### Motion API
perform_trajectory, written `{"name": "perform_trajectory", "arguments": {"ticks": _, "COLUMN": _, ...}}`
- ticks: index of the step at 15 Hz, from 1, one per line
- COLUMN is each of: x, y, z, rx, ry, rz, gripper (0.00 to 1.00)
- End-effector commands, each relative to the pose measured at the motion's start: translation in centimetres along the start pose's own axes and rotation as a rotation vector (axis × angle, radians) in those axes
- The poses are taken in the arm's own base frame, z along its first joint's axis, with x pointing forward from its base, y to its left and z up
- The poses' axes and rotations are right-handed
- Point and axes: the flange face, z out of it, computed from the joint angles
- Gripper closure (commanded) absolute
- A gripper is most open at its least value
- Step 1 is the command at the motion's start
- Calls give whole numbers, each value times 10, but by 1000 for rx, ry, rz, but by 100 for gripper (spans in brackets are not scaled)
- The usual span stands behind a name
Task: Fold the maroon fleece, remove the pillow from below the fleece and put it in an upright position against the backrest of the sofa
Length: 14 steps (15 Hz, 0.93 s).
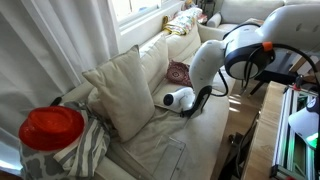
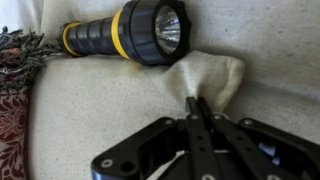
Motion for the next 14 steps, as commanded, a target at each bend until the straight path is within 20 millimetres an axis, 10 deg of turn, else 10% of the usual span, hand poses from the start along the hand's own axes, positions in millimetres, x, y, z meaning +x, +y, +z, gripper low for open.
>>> {"name": "perform_trajectory", "arguments": {"ticks": 1, "x": 12, "y": 33, "z": 7, "rx": 56, "ry": 26, "rz": 101, "gripper": 99}}
{"name": "perform_trajectory", "arguments": {"ticks": 7, "x": 32, "y": 144, "z": -19, "rx": 192, "ry": 105, "rz": 368, "gripper": 99}}
{"name": "perform_trajectory", "arguments": {"ticks": 14, "x": 11, "y": 237, "z": -83, "rx": 284, "ry": 88, "rz": 480, "gripper": 99}}
